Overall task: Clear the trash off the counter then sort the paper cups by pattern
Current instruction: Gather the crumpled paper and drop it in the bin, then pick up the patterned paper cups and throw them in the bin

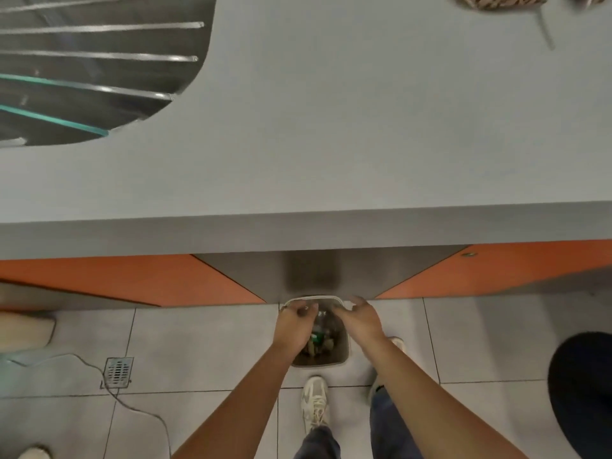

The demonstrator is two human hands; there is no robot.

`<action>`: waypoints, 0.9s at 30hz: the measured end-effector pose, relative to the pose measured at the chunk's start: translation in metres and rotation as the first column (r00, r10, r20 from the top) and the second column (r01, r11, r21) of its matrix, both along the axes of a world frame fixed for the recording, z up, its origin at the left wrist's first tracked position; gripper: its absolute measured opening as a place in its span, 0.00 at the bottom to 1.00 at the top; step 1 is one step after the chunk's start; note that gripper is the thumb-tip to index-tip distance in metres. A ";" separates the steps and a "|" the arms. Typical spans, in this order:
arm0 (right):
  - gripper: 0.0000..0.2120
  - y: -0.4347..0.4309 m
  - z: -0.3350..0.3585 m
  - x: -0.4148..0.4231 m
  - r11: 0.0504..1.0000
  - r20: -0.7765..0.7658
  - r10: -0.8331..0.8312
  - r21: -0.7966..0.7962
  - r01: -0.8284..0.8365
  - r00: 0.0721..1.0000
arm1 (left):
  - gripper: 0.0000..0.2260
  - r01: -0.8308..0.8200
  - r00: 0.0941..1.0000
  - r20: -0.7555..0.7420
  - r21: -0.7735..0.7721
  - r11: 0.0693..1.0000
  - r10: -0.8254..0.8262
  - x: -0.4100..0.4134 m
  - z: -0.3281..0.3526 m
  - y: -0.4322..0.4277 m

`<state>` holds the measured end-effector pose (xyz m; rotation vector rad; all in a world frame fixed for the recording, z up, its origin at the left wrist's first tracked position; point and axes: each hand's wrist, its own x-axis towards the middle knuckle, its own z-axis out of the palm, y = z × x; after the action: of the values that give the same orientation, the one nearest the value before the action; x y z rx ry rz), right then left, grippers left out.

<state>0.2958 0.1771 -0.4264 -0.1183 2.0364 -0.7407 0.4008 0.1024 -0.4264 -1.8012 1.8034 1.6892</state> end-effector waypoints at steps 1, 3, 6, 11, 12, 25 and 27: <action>0.19 0.000 0.013 -0.002 0.999 -0.035 0.009 -0.040 -0.010 0.999 | 0.09 0.038 0.999 -0.030 -0.051 0.998 -0.040 0.000 0.017 0.000; 0.12 0.004 0.046 -0.008 0.986 -0.110 0.056 -0.149 -0.072 0.992 | 0.10 0.130 0.986 -0.090 -0.141 0.981 -0.143 0.000 0.058 -0.001; 0.09 0.016 0.115 -0.022 0.929 -0.188 0.192 -0.281 -0.240 0.963 | 0.09 0.280 0.926 -0.189 -0.235 0.931 -0.327 0.001 0.130 -0.003; 0.07 0.042 0.246 -0.057 0.849 -0.173 0.290 -0.407 -0.337 0.941 | 0.06 0.482 0.761 -0.338 -0.277 0.831 -0.554 -0.013 0.258 -0.006; 0.06 0.045 0.266 -0.068 0.848 -0.189 0.248 -0.432 -0.308 0.950 | 0.05 0.485 0.737 -0.379 -0.282 0.828 -0.560 -0.022 0.280 -0.008; 0.23 -0.032 0.338 -0.317 0.925 -0.718 -0.266 -0.378 -0.039 0.643 | 0.21 0.305 0.826 -0.083 -0.767 0.565 -0.558 -0.285 0.336 -0.091; 0.30 -0.044 0.330 -0.345 0.971 -0.736 -0.159 -0.236 -0.029 0.658 | 0.27 0.419 0.814 0.118 -0.798 0.434 -0.568 -0.312 0.325 -0.101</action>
<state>-0.0489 0.1334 -0.0969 -0.5782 2.7468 -1.1007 0.0884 0.0013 -0.1015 -1.0022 3.1127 0.8157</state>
